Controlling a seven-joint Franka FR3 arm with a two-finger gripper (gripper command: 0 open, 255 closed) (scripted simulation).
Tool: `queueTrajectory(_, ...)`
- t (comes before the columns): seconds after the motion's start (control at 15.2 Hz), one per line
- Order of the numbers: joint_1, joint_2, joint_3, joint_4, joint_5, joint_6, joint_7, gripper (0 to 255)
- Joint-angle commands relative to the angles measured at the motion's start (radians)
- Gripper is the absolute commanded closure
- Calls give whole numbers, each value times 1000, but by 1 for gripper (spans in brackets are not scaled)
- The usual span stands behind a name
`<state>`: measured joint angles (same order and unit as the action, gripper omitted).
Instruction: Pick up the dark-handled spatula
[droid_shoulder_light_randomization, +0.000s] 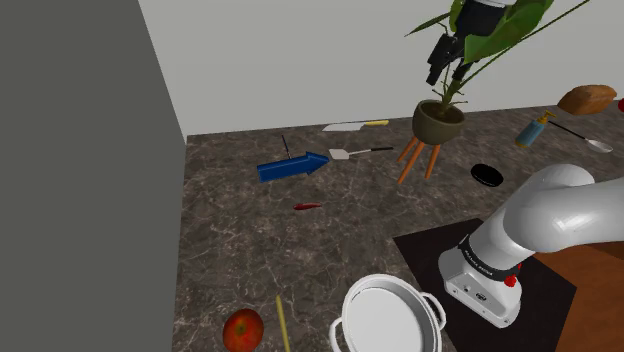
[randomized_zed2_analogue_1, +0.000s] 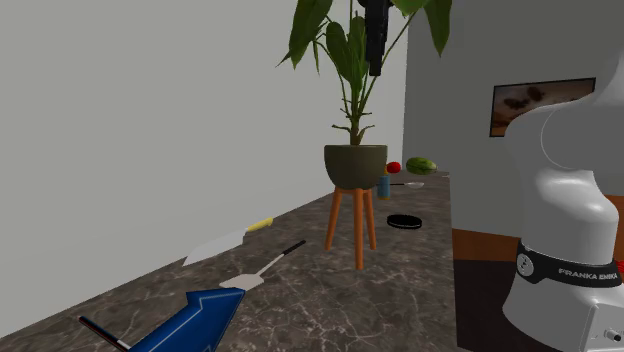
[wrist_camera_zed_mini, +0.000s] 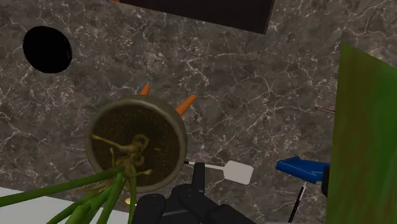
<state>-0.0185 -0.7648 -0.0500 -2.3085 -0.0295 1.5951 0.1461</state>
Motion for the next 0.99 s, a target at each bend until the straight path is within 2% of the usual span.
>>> queueTrajectory(0.0, 0, 0, 0, 0, 0, 0, 0, 0)
queueTrajectory(0.46, 54, 101, -133, -116, -84, 201, -319, 0)
queueTrajectory(0.92, 114, 293, -262, -152, -136, 417, -634, 0)
